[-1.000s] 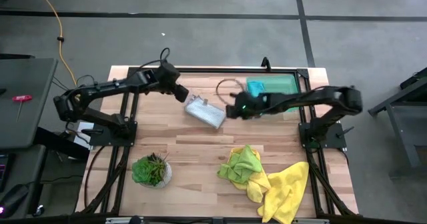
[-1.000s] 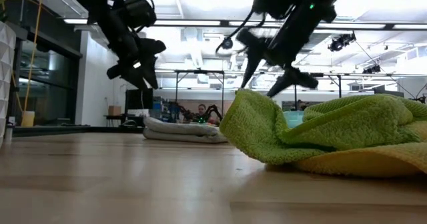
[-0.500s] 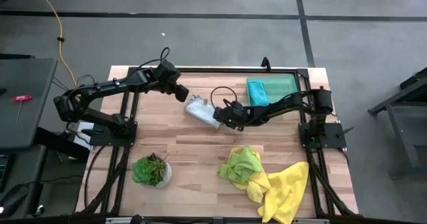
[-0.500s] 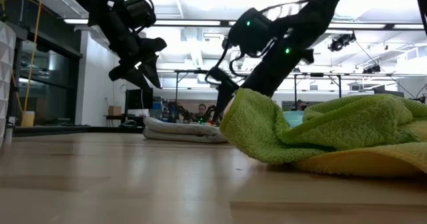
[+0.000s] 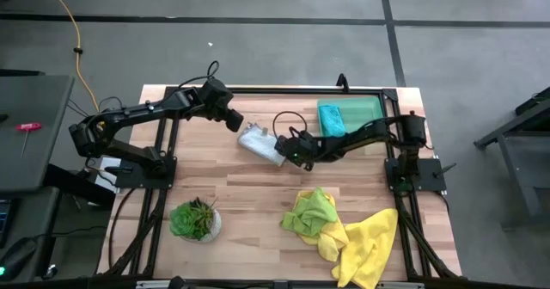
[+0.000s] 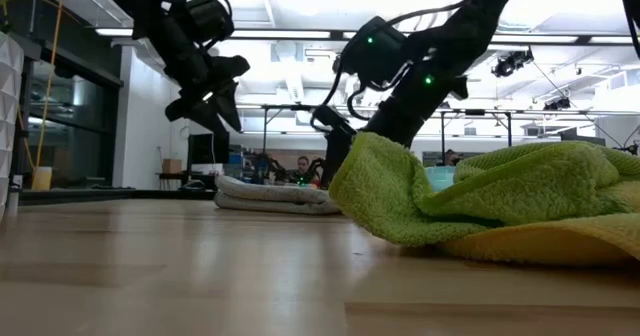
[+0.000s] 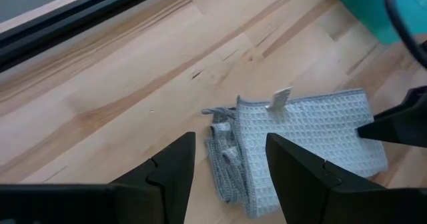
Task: Fold microfiber towels
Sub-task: Put the gray towel into the green bin
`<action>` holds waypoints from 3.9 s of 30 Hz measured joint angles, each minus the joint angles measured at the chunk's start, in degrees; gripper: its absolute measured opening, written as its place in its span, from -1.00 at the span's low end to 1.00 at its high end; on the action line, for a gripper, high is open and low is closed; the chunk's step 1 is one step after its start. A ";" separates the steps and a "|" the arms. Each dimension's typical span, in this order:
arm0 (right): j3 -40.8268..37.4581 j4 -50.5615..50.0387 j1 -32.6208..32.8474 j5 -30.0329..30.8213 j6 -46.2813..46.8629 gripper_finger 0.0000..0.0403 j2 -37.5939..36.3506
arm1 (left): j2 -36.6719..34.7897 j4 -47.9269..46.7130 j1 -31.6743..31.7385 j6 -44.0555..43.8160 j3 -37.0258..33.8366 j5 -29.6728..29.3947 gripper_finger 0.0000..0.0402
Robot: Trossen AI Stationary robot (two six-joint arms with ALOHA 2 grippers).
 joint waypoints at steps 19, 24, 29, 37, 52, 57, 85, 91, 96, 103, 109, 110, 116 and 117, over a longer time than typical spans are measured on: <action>-0.19 -15.65 -5.91 -9.45 -38.73 -0.98 -15.49 | -13.04 13.32 1.06 -0.25 -0.02 1.87 -0.13; -0.20 -32.35 -9.64 -10.98 -49.55 -0.99 -26.03 | -16.12 14.34 1.44 -3.36 -0.02 1.58 -0.13; -0.20 -42.68 -14.92 -10.73 -57.40 -0.99 -33.80 | -16.46 14.59 1.44 -5.99 -0.02 1.32 -0.13; 6.56 -58.06 -21.29 -11.41 -71.32 -1.00 -38.57 | -16.35 14.50 0.12 -9.14 -0.02 0.97 -0.13; 17.77 -84.76 -34.37 -11.56 -106.55 -1.00 -38.40 | -16.35 14.14 -4.96 -11.88 -0.02 -4.79 -0.13; 15.67 -85.00 -36.66 -9.74 -112.91 -1.00 -36.31 | -16.35 14.13 -6.26 -12.05 -0.02 -5.48 -0.13; 15.72 -68.04 -36.94 8.00 -173.77 -1.00 -25.63 | -16.35 14.15 -8.46 -12.08 -0.02 -5.47 -0.13; 15.72 -68.29 -37.71 4.95 -170.66 -1.00 -20.44 | -16.35 14.13 -8.46 -12.10 -0.02 -4.72 -0.13; 15.69 -69.88 -38.59 2.33 -163.44 -1.00 -17.44 | -16.35 13.73 -8.46 -12.08 -0.02 -4.60 -0.13; 15.69 -66.81 -39.82 2.97 -161.76 -1.00 -17.35 | -16.35 13.72 -8.46 -12.05 -0.02 -4.65 -0.13; 15.71 -62.33 -41.40 5.37 -157.06 -1.00 -17.35 | -16.35 13.60 -8.46 -12.04 -0.02 -4.67 -0.13; 15.71 -62.33 -41.58 5.15 -156.67 -0.99 -17.35 | -16.35 13.42 -8.46 -12.04 -0.02 -4.68 -0.13; 15.72 -61.79 -41.85 5.21 -152.63 -0.86 -17.33 | -16.35 12.43 -8.46 -12.03 -0.02 -4.82 -0.13; 15.71 -61.54 -41.85 4.81 -151.97 -0.83 -17.33 | -16.35 12.40 -8.46 -12.03 -0.02 -4.82 -0.13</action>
